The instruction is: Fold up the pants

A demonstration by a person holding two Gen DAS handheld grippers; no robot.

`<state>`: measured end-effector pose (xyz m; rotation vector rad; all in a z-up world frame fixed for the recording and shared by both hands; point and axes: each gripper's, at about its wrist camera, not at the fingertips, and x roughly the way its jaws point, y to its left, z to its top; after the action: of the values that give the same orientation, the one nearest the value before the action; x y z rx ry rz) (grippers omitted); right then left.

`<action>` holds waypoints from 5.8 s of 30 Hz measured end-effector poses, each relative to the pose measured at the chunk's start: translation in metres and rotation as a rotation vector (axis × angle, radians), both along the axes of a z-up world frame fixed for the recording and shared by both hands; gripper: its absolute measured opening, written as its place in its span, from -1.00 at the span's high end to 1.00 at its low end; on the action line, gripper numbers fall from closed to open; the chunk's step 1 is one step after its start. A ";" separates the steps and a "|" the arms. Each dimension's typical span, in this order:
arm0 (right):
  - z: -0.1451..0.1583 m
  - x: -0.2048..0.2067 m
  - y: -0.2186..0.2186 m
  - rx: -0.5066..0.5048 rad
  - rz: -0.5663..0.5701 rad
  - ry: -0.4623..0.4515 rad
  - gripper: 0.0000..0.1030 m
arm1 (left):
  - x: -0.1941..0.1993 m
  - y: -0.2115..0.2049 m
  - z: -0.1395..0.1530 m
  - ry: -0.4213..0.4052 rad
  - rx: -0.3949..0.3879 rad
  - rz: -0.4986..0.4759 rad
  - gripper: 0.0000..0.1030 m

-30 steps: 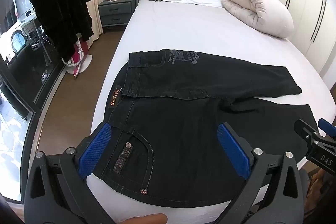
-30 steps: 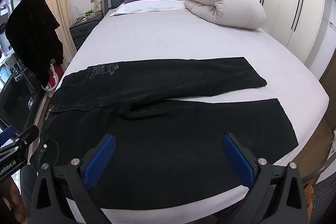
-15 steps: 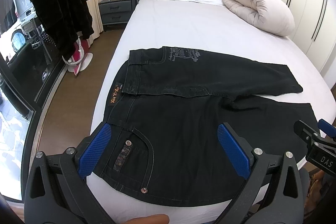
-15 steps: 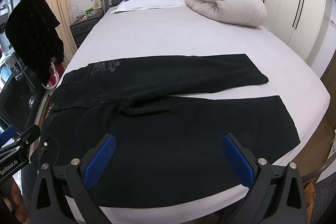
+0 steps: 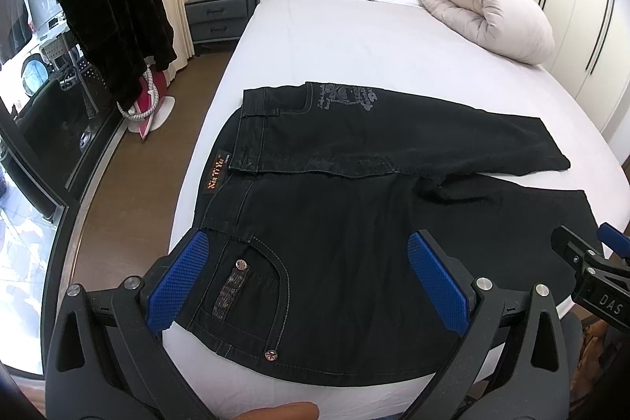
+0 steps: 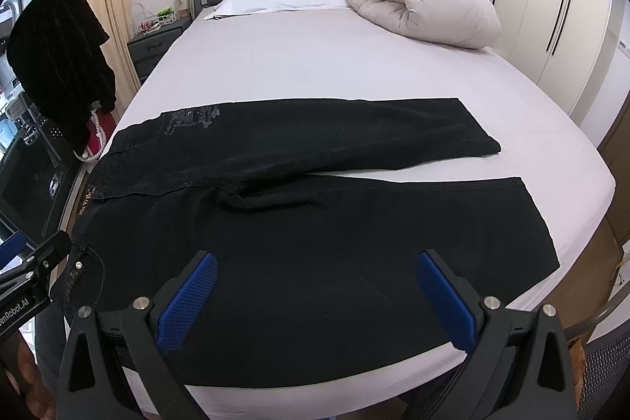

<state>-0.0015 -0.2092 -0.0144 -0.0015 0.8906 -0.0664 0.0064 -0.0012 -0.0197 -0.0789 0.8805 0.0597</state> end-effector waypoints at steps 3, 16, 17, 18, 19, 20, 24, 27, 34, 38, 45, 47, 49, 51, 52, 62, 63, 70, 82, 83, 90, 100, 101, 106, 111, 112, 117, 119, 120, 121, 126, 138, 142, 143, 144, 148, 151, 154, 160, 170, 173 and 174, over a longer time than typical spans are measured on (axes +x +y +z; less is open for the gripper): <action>0.000 0.000 0.001 0.002 0.002 0.005 -1.00 | 0.001 -0.001 -0.002 0.002 0.002 0.000 -1.00; 0.000 0.000 0.001 0.003 0.006 0.011 -1.00 | 0.003 -0.001 -0.004 0.006 0.007 -0.001 -1.00; 0.000 0.000 0.001 0.002 0.005 0.012 -1.00 | 0.003 -0.001 -0.004 0.006 0.006 -0.001 -1.00; -0.001 0.000 0.001 0.002 0.006 0.012 -1.00 | 0.003 -0.001 -0.004 0.007 0.006 0.000 -1.00; -0.001 0.000 0.001 0.002 0.007 0.013 -1.00 | 0.002 -0.001 -0.004 0.007 0.006 0.000 -1.00; -0.002 0.000 0.002 0.002 0.008 0.015 -1.00 | 0.002 -0.001 -0.004 0.007 0.006 0.000 -1.00; -0.002 0.001 0.003 0.000 0.011 0.020 -1.00 | 0.002 -0.001 -0.005 0.011 0.007 0.001 -1.00; -0.003 0.001 0.003 0.000 0.012 0.021 -1.00 | 0.002 -0.001 -0.006 0.013 0.008 0.002 -1.00; -0.004 0.000 0.004 -0.004 0.016 0.026 -1.00 | 0.006 -0.001 -0.010 0.023 0.010 0.002 -1.00; -0.004 0.000 0.004 -0.005 0.016 0.026 -1.00 | 0.007 -0.001 -0.012 0.027 0.011 0.002 -1.00; -0.005 0.001 0.005 -0.002 0.021 0.030 -1.00 | 0.008 -0.001 -0.014 0.033 0.019 0.001 -1.00; -0.005 0.001 0.005 -0.002 0.021 0.030 -1.00 | 0.008 -0.001 -0.015 0.034 0.021 0.002 -1.00; -0.006 0.001 0.006 -0.002 0.022 0.032 -1.00 | 0.008 -0.001 -0.015 0.036 0.022 0.003 -1.00; -0.006 0.001 0.006 -0.002 0.022 0.033 -1.00 | 0.008 -0.001 -0.016 0.038 0.024 0.004 -1.00; -0.006 0.001 0.006 -0.001 0.022 0.033 -1.00 | 0.009 -0.001 -0.016 0.040 0.026 0.005 -1.00; -0.009 0.001 0.010 -0.001 0.028 0.039 -1.00 | 0.011 -0.001 -0.019 0.046 0.040 0.010 -1.00; -0.009 0.001 0.010 -0.001 0.030 0.041 -1.00 | 0.011 -0.001 -0.020 0.048 0.042 0.012 -1.00; -0.010 0.004 0.011 -0.006 0.037 0.053 -1.00 | 0.016 -0.001 -0.027 0.061 0.045 0.020 -1.00; -0.019 0.017 0.014 -0.016 0.060 0.087 -1.00 | 0.036 0.016 -0.049 0.112 0.034 0.043 -1.00; -0.020 0.019 0.015 -0.016 0.063 0.089 -1.00 | 0.038 0.018 -0.050 0.115 0.028 0.043 -1.00; -0.021 0.045 0.019 0.024 0.125 0.084 -1.00 | 0.073 0.033 -0.059 0.081 0.003 -0.034 -1.00; -0.016 0.106 0.018 0.126 0.318 0.020 -0.99 | 0.157 0.037 -0.074 0.124 0.060 -0.240 -1.00; -0.016 0.113 0.018 0.118 0.339 0.016 -0.95 | 0.167 0.040 -0.072 0.123 0.061 -0.237 -1.00; -0.022 0.153 0.014 0.140 0.490 0.017 -0.63 | 0.256 0.060 -0.064 0.090 0.045 -0.330 -1.00; -0.031 0.189 0.009 0.182 0.616 0.031 -0.52 | 0.348 0.056 -0.084 0.192 0.047 -0.569 -0.99; -0.033 0.194 0.008 0.193 0.631 0.032 -0.51 | 0.363 0.056 -0.091 0.224 0.023 -0.609 -0.97; -0.044 0.221 0.004 0.199 0.681 0.047 -0.43 | 0.408 0.056 -0.129 0.336 0.028 -0.679 -0.54; -0.049 0.230 0.005 0.195 0.696 0.062 -0.36 | 0.421 0.061 -0.140 0.369 -0.011 -0.688 -0.49; -0.050 0.233 0.006 0.196 0.705 0.068 -0.32 | 0.425 0.063 -0.142 0.370 -0.028 -0.694 -0.49; -0.051 0.236 0.007 0.196 0.718 0.075 -0.30 | 0.429 0.064 -0.143 0.370 -0.041 -0.703 -0.43; -0.056 0.251 0.021 0.177 0.766 0.087 -0.21 | 0.437 0.056 -0.144 0.410 -0.065 -0.764 0.39; -0.054 0.299 0.061 0.075 0.860 0.087 -0.13 | 0.374 0.063 -0.101 0.195 0.017 -0.752 0.87; -0.058 0.319 0.073 0.008 0.903 0.122 0.04 | 0.346 0.060 -0.093 0.135 0.043 -0.757 0.87; -0.060 0.324 0.075 -0.004 0.910 0.132 0.05 | 0.341 0.061 -0.093 0.129 0.042 -0.756 0.87; -0.062 0.330 0.077 -0.020 0.917 0.147 0.05 | 0.336 0.062 -0.092 0.122 0.043 -0.755 0.87; -0.069 0.346 0.083 -0.076 0.953 0.184 0.05 | 0.315 0.053 -0.094 0.093 0.056 -0.754 0.87; -0.081 0.355 0.091 -0.136 0.981 0.239 0.07 | 0.320 0.057 -0.094 0.086 0.040 -0.742 0.88; -0.091 0.363 0.093 -0.135 0.972 0.311 0.67 | 0.312 0.055 -0.094 0.085 0.028 -0.733 0.88; -0.077 0.360 0.082 -0.029 0.897 0.290 0.87 | 0.314 0.051 -0.089 0.072 -0.008 -0.710 0.88; -0.059 0.345 0.080 0.169 0.762 0.260 0.90 | 0.268 0.055 -0.066 0.063 -0.060 -0.684 0.88; -0.050 0.327 0.088 0.183 0.788 0.250 0.90 | 0.243 0.060 -0.063 0.070 -0.069 -0.677 0.88; -0.049 0.319 0.092 0.179 0.805 0.250 0.90 | 0.233 0.064 -0.062 0.073 -0.078 -0.673 0.88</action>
<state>0.3177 -0.1169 -0.0636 -0.2034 1.0869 0.7782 0.2396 0.0627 -0.0815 0.1499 0.9448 -0.6035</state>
